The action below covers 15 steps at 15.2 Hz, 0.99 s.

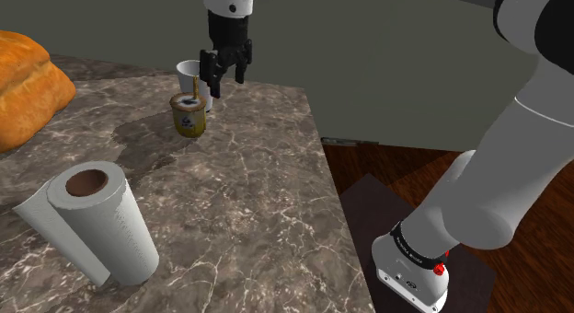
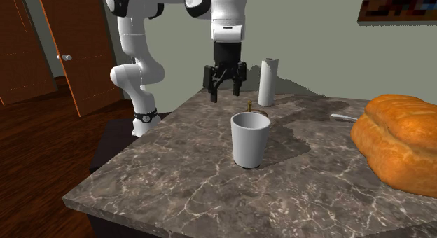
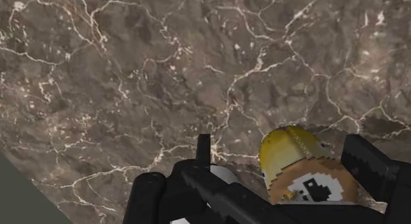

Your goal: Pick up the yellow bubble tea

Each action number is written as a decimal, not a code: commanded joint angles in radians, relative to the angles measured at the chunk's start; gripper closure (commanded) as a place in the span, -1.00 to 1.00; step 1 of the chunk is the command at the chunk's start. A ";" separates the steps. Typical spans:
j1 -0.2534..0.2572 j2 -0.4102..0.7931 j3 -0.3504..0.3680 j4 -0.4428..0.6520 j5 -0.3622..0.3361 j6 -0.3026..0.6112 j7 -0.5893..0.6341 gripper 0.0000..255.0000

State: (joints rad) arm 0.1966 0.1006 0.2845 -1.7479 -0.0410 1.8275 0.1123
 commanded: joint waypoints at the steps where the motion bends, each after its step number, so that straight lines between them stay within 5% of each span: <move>1: 0.020 0.073 0.015 0.069 -0.015 0.003 0.002 -1.00; 4: 0.054 0.178 0.033 0.182 -0.039 -0.010 0.003 -1.00; 14: 0.053 0.193 0.030 0.100 -0.045 0.087 0.007 -1.00; 15: 0.053 0.192 0.030 0.099 -0.045 0.087 0.007 1.00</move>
State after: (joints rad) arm 0.2494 0.2924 0.3145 -1.6471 -0.0853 1.9121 0.1188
